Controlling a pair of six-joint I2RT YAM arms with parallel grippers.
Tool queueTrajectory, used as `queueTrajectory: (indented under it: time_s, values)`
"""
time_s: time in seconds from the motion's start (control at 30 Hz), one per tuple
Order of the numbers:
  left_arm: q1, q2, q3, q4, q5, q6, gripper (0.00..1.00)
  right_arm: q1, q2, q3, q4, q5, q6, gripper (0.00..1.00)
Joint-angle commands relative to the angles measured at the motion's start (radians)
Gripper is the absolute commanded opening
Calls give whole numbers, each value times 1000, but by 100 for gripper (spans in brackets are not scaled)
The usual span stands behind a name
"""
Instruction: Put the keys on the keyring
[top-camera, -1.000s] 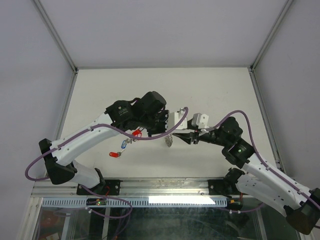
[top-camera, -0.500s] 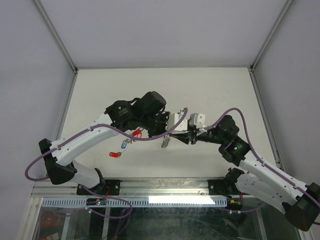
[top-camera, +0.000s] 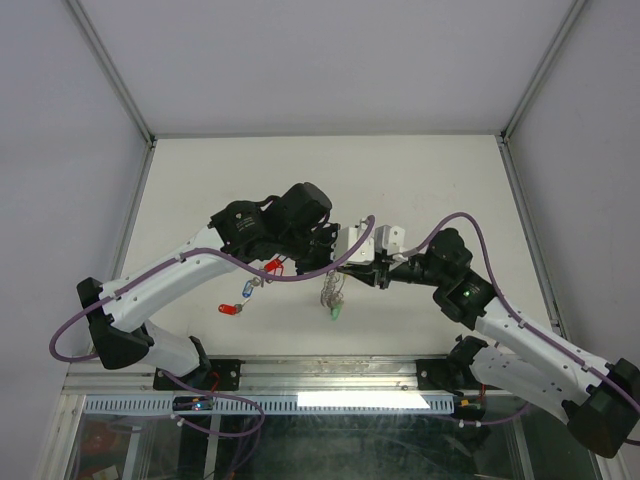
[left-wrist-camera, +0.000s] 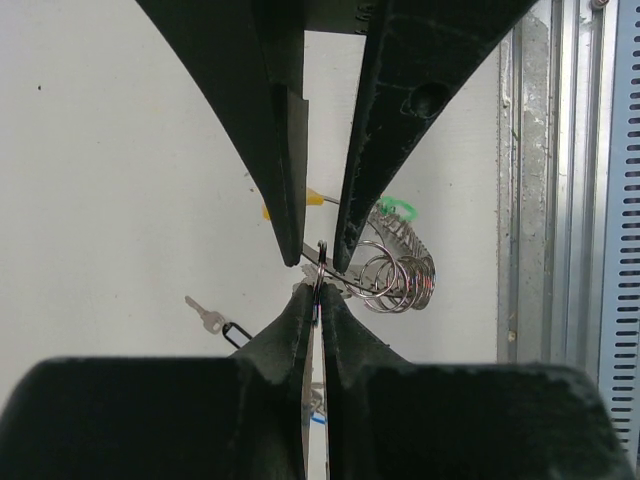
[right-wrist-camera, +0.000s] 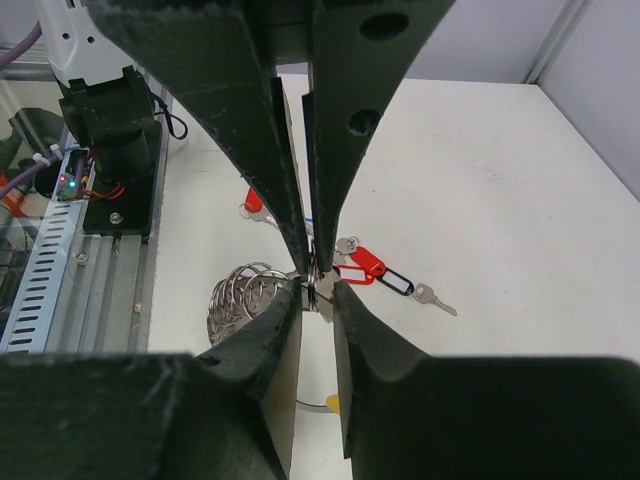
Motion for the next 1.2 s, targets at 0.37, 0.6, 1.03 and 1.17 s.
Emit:
queueTrajectory:
  time_s: [0.37, 0.6, 1.03, 1.17]
  values:
    - [-13, -44, 45, 49, 45, 19, 0, 4, 13, 50, 65, -33, 19, 19]
    - [-13, -42, 45, 50, 49, 19, 0, 4, 20, 50, 84, -37, 31, 14]
    - [-13, -110, 10, 130, 36, 2, 11, 4, -43, 32, 95, 14, 33, 0]
    - [-13, -186, -37, 213, 30, -19, 26, 4, -90, 26, 105, 45, 44, 0]
